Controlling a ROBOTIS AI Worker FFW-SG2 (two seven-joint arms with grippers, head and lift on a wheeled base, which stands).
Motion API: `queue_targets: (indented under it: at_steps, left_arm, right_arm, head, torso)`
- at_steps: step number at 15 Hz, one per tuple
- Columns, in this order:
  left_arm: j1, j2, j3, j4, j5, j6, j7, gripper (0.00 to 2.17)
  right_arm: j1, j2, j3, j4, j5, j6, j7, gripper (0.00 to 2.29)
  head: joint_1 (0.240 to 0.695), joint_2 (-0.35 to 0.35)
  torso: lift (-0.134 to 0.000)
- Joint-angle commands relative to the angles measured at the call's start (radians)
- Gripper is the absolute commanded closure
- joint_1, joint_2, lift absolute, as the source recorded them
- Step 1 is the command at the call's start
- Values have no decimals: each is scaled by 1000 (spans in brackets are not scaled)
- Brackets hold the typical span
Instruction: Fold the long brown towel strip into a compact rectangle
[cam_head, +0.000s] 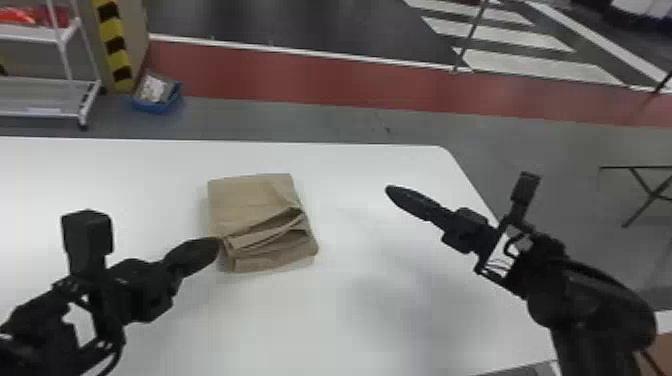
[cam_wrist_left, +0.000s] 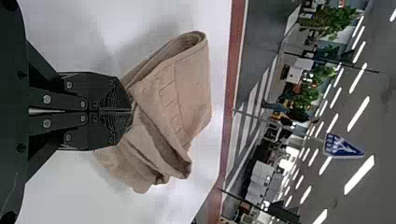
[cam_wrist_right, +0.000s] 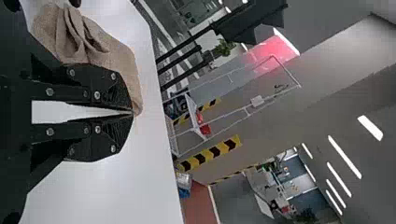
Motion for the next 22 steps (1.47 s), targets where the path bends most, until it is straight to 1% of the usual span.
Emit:
queue_targets:
  at_steps: [1,2,3,5,7,8,9,10,11,12,13,14,15,16,17,18,19,22]
  left_arm:
    - [4,4,62,-47,32,-3,22,2061]
    - [5,5,88,-56,39,-3,25,2061]
    - [7,7,110,-64,47,-3,28,2061]
    - [8,15,133,-64,56,-3,26,2061]
    - [10,22,143,-53,59,0,28,2061]
    - [10,22,148,-47,59,0,28,2061]
    - [8,24,153,-44,59,0,29,2061]
    - [7,24,162,-41,61,0,34,2061]
    - [1,25,162,-40,61,0,40,2061]
    - [-2,24,162,-38,61,0,40,2061]
    - [-2,24,162,-38,64,3,40,2061]
    - [-2,24,162,-38,64,3,40,2061]
    - [-2,25,163,-38,64,3,40,2061]
    - [-1,25,165,-35,64,3,40,2061]
    - [-1,25,165,-33,64,3,40,2061]
    - [-1,27,166,-30,64,3,40,2061]
    - [1,27,166,-30,64,3,40,2061]
    - [1,27,165,-30,65,6,40,2061]
  right_arm:
    - [-23,-10,92,-132,150,45,-32,53]
    - [-32,-10,134,-162,218,30,-49,53]
    - [-64,-9,213,-168,301,-7,-62,63]
    - [-110,-10,316,-168,491,-99,-64,120]
    - [-130,0,385,-175,624,-215,-55,130]
    - [-138,3,408,-174,700,-304,-39,137]
    - [-163,3,457,-163,798,-375,-3,144]
    - [-199,2,514,-134,867,-470,57,167]
    - [-235,-3,556,-108,908,-534,126,245]
    - [-259,-3,602,-96,974,-534,169,336]
    - [-279,-1,649,-79,1022,-522,203,394]
    - [-285,3,663,-68,1036,-522,211,400]
    - [-291,2,683,-56,1069,-516,212,404]
    - [-299,2,701,-43,1114,-504,212,404]
    - [-304,2,707,-36,1129,-504,211,407]
    - [-307,0,709,-22,1145,-504,212,481]
    - [-313,0,718,-8,1164,-501,217,505]
    - [-314,0,726,22,1197,-498,234,505]
  head:
    - [695,-225]
    - [695,-205]
    - [695,-161]
    - [695,-114]
    - [695,-63]
    - [695,-26]
    - [695,-7]
    - [695,11]
    - [695,33]
    - [695,59]
    - [695,84]
    - [695,99]
    - [695,119]
    - [695,125]
    - [695,128]
    - [695,128]
    - [695,128]
    - [695,118]
  torso:
    - [-128]
    - [-128]
    - [-128]
    - [-128]
    - [-128]
    - [-128]
    - [-128]
    - [-128]
    - [-128]
    - [-128]
    - [-128]
    - [-128]
    - [-128]
    - [-128]
    - [-128]
    - [-128]
    - [-128]
    - [-128]
